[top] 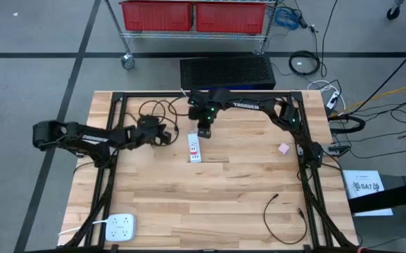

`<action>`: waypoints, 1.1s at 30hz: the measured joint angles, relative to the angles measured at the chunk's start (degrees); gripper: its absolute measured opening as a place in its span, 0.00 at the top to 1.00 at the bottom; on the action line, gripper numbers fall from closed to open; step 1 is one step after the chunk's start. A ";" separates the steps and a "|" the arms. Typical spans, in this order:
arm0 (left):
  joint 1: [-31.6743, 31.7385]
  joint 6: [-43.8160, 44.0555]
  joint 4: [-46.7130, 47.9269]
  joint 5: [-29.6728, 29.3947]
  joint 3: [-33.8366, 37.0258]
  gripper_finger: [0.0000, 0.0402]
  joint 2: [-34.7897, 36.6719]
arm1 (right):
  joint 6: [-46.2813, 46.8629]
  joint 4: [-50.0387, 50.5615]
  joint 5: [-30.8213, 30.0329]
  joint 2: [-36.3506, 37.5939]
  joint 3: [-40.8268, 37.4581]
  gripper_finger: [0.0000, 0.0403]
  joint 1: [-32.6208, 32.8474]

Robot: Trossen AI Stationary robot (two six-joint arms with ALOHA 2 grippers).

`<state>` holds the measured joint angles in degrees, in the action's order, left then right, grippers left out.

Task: Insert USB
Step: Insert the top black charger cable into the pink charger adapter

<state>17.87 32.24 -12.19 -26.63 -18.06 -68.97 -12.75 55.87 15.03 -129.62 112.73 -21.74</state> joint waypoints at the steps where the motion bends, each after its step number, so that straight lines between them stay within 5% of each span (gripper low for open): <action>1: 0.66 -0.02 0.73 0.01 -0.38 0.99 0.00 | -0.42 0.58 0.00 0.00 0.00 0.73 -0.24; 11: 2.14 3.48 1.77 5.21 -1.18 0.99 0.00 | -4.90 0.44 0.27 0.20 -7.59 0.73 -0.58; 19: 2.78 3.30 4.06 3.85 -3.66 0.99 -0.38 | -6.22 -4.60 -0.19 3.17 -16.93 0.73 0.52; 27: 3.04 3.36 3.61 4.35 -3.62 0.99 -7.01 | -5.16 -7.60 0.30 7.53 -20.00 0.73 0.86; 33: 5.55 4.84 -2.23 10.62 -3.59 0.95 -11.89 | -3.58 -11.14 0.23 9.78 -20.00 0.73 0.85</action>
<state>23.42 37.08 -14.42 -16.01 -21.65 -80.86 -16.33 44.74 15.27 -119.84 92.73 -20.88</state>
